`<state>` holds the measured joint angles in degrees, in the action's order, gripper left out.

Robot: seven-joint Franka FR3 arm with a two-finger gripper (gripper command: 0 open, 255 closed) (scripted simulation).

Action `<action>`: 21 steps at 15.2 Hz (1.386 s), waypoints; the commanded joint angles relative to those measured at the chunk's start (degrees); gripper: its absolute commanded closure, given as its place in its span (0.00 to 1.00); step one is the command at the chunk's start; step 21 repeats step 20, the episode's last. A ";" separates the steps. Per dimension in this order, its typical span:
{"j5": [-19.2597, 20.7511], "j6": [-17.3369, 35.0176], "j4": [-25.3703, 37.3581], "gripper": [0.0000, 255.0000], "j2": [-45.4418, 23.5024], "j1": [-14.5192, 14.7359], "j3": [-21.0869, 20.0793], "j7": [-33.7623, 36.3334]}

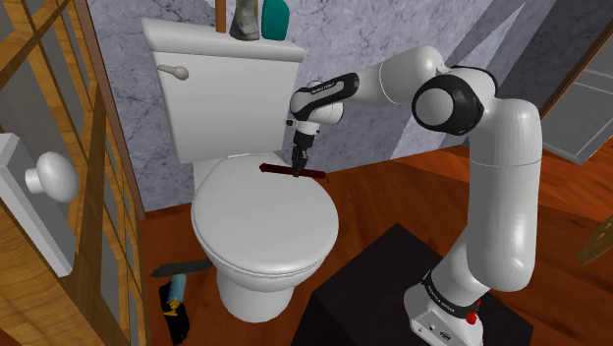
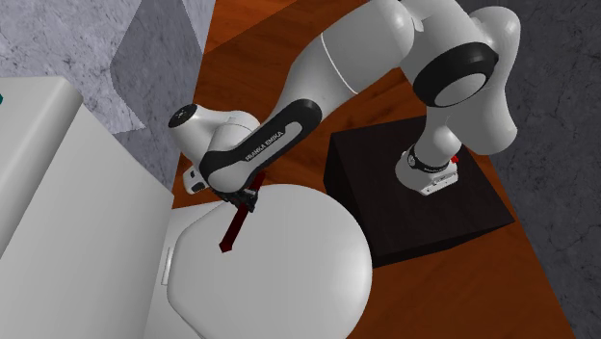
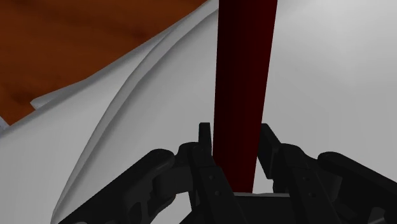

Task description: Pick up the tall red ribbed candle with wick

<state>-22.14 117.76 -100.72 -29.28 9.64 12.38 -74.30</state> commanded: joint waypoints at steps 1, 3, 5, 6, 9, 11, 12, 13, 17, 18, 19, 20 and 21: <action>-0.01 0.04 -0.10 1.00 -0.15 0.02 -0.04 0.00; 0.00 -0.10 0.09 1.00 -0.20 0.03 -0.04 0.06; 0.36 -1.17 0.34 1.00 0.70 0.11 0.14 0.47; 0.53 -1.72 0.50 1.00 1.12 0.15 0.21 0.67; 1.03 -3.38 1.02 1.00 2.36 0.25 0.44 1.27; 1.36 -4.51 1.43 1.00 3.15 0.30 0.58 1.67; 1.52 -5.08 1.66 1.00 3.53 0.33 0.65 1.87; 1.67 -5.66 1.90 1.00 3.90 0.35 0.71 2.07; 2.26 -8.01 3.00 1.00 5.29 0.42 0.94 2.85; 2.40 -8.61 3.30 1.00 5.62 0.43 0.99 3.04; 2.43 -8.70 3.34 1.00 5.68 0.43 1.00 3.07; 2.43 -8.70 3.35 1.00 5.67 0.43 1.00 3.07; 2.43 -8.70 3.35 1.00 5.67 0.43 1.00 3.07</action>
